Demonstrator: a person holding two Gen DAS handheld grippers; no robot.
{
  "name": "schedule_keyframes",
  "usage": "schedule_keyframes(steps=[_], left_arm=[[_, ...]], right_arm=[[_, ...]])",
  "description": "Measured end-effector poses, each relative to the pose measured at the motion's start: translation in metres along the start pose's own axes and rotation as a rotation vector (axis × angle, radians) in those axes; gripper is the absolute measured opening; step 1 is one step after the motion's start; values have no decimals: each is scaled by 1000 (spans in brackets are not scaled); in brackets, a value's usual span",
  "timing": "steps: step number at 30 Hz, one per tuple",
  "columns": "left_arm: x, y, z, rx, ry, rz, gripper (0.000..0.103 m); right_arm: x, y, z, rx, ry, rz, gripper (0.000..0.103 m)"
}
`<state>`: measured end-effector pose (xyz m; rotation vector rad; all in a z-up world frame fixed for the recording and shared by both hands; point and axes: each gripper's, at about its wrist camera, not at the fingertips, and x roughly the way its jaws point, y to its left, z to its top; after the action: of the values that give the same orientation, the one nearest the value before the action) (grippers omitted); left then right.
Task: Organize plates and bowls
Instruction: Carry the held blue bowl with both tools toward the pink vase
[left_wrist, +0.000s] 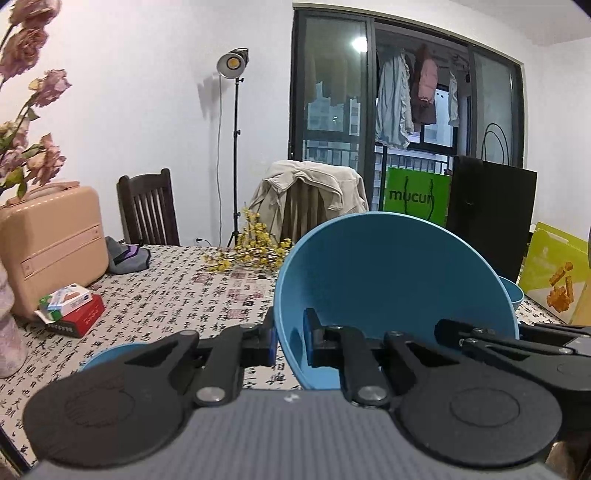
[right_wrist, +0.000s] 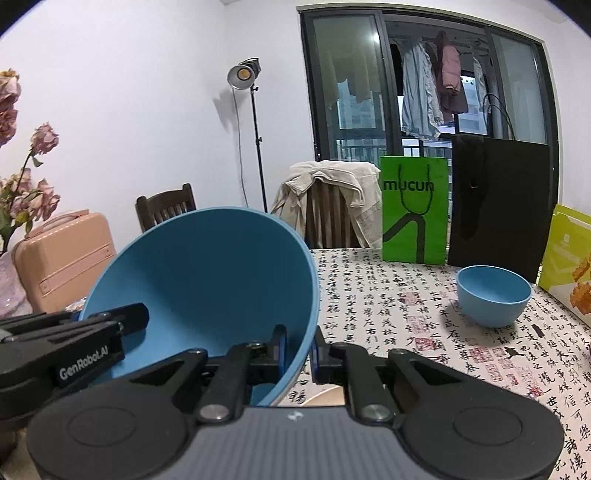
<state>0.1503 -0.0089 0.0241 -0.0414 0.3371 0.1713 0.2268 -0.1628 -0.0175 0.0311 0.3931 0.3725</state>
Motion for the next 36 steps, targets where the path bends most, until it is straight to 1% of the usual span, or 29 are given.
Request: schedule_keyframes(steps=[6, 14, 21, 26, 36], left_arm=[[-10, 20, -1, -18, -8, 18, 14], [-15, 43, 1, -31, -13, 48, 14], [-21, 60, 7, -31, -41, 83, 14], [-22, 69, 5, -30, -60, 112, 14], [-16, 90, 7, -63, -80, 112, 14]], right_arm=[[-4, 18, 1, -19, -4, 21, 13], [2, 42, 1, -39, 12, 61, 13], [6, 62, 2, -49, 19, 105, 13], [10, 76, 3, -69, 13, 121, 13], [25, 91, 8, -85, 20, 156, 13]])
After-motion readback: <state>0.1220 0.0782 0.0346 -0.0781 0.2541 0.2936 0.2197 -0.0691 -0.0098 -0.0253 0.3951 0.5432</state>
